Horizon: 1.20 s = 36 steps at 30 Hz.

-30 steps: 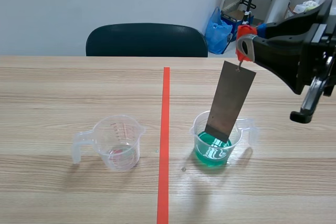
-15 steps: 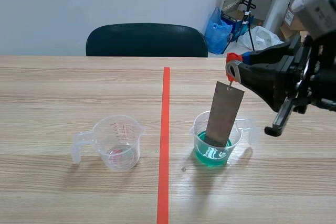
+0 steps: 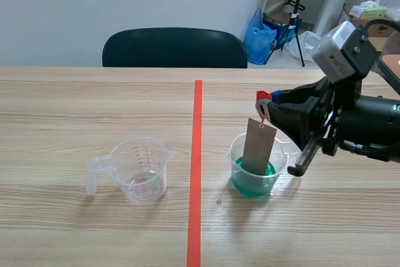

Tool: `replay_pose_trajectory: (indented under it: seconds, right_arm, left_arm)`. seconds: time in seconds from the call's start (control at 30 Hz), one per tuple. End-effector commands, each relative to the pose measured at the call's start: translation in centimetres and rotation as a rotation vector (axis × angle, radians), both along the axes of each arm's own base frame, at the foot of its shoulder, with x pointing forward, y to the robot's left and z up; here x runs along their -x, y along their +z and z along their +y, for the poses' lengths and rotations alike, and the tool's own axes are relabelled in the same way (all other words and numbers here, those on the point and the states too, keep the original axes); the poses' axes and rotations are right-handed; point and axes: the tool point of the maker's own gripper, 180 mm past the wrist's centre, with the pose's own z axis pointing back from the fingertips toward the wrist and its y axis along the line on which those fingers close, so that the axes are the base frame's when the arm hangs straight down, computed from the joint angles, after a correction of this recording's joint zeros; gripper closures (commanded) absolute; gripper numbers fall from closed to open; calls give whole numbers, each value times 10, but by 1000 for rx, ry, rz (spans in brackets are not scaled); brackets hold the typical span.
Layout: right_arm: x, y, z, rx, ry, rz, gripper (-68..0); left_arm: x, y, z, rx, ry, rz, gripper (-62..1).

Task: Do the redox reaction experiment

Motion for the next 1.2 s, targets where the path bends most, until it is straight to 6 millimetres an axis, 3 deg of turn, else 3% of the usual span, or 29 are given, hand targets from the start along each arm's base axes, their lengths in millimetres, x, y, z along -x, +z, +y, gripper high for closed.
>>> replay_pose_trajectory:
  seconds: [0.0,1.17]
  right_arm:
    - [0,4,2,-4,14,-14,-6]
    - [-3,7,3,-2,22,-25,-6]
  left_arm:
    - [-1,6,1,8,9,-28,-585]
    - [-1,6,1,9,9,-28,-585]
